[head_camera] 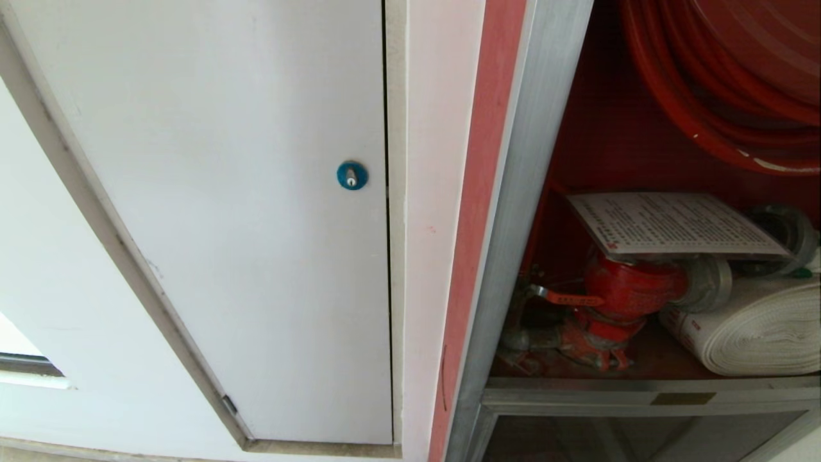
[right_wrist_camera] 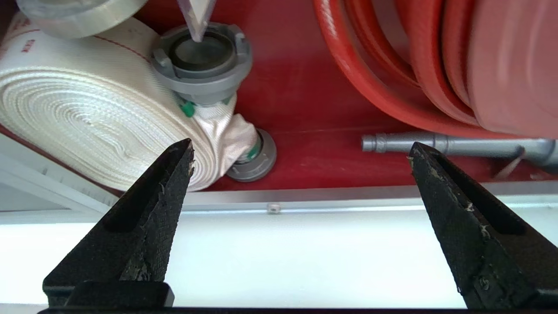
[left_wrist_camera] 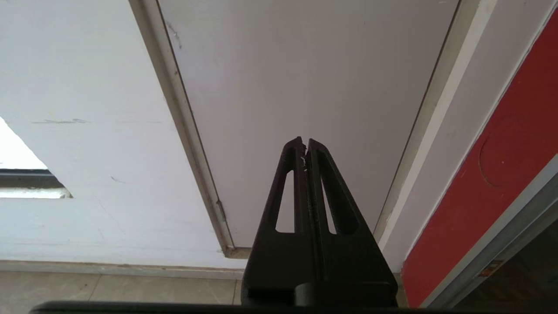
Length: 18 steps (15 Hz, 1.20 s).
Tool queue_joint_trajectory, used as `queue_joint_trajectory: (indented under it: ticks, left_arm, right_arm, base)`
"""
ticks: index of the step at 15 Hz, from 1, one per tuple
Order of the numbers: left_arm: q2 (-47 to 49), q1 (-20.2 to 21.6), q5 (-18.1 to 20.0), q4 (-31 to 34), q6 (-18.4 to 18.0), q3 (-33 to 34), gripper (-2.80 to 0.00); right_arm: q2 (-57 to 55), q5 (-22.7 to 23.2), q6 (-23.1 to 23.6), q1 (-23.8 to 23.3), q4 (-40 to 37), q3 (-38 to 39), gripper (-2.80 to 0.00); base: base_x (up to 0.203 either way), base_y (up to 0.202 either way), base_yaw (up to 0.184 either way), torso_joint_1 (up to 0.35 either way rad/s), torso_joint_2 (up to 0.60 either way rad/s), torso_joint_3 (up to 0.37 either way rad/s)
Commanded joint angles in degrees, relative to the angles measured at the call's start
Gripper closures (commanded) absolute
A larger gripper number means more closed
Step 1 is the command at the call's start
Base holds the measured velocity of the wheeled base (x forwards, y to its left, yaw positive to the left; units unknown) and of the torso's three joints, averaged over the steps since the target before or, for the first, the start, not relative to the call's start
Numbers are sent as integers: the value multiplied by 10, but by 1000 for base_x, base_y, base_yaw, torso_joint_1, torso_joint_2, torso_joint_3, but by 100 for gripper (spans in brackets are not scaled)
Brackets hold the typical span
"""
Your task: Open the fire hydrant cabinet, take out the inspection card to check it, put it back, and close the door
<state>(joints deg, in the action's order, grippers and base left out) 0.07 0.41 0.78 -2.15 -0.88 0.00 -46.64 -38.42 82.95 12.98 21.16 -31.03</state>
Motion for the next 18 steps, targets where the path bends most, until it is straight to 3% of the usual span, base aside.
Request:
queue_joint_trajectory:
  ticks: [1, 4, 5, 6, 10, 12, 18]
  left_arm:
    - [0, 0, 0, -1, 0, 8, 0]
    - [0, 0, -1, -1, 0, 8, 0]
    - [0, 0, 0, 0, 0, 8, 0]
    - [0, 0, 0, -1, 0, 8, 0]
    - [0, 0, -1, -1, 0, 8, 0]
    - [0, 0, 0, -1, 0, 8, 0]
    - [0, 0, -1, -1, 0, 8, 0]
  right_arm:
    - [17, -2, 7, 0, 1, 3, -280]
    - [26, -2, 17, 0, 1, 5, -280]
    - [26, -2, 17, -1, 1, 5, -160]
    - [26, -2, 17, 0, 2, 5, 0]
    - [25, -7, 5, -1, 5, 0, 0]
    - [17, -14, -29, -1, 6, -9, 0]
    - [-47, -39, -247, -1, 3, -44, 0]
  base:
    - [0, 0, 0, 0, 0, 0]
    - [0, 0, 0, 0, 0, 0]
    - [0, 0, 0, 0, 0, 0]
    - [0, 0, 0, 0, 0, 0]
    - [0, 0, 0, 0, 0, 0]
    - [0, 0, 0, 0, 0, 0]
    - [0, 0, 0, 0, 0, 0]
